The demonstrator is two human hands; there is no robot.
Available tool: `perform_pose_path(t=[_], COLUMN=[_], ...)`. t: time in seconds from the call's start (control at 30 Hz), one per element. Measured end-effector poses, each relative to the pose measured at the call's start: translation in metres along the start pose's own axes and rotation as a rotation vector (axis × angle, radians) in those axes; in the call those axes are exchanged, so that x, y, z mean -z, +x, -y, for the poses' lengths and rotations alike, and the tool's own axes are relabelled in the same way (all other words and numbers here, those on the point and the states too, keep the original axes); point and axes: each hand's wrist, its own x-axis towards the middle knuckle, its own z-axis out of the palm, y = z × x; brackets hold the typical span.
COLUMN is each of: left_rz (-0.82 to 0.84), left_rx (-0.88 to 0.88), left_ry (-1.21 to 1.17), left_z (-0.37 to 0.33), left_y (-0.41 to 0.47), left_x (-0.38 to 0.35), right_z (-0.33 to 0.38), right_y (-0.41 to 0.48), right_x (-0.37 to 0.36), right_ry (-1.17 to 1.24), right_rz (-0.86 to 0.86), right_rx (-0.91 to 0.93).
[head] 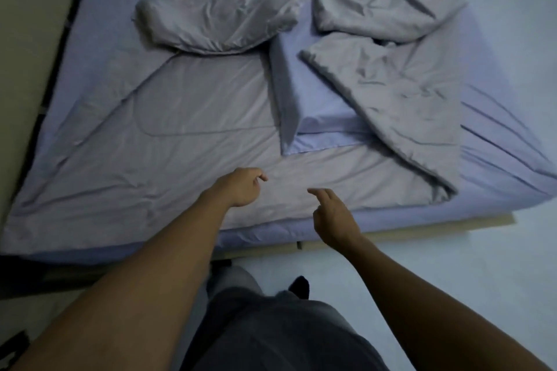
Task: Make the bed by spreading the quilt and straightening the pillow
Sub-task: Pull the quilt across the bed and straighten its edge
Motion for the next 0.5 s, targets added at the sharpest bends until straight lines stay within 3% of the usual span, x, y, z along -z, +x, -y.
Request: perform_pose_path(t=[0.23, 0.5], left_rz=[-0.019, 0.054], left_rx=[-0.047, -0.107], left_ry=[0.243, 0.331], left_z=[-0.147, -0.278], left_y=[0.031, 0.112], left_x=[-0.034, -0.068], right_z=[-0.095, -0.204], right_y=[-0.007, 0.010], right_x=[0.101, 0.194], right_ry=[-0.022, -0.068], right_rz=[-0.173, -0.186], right_rx=[-0.009, -0.050])
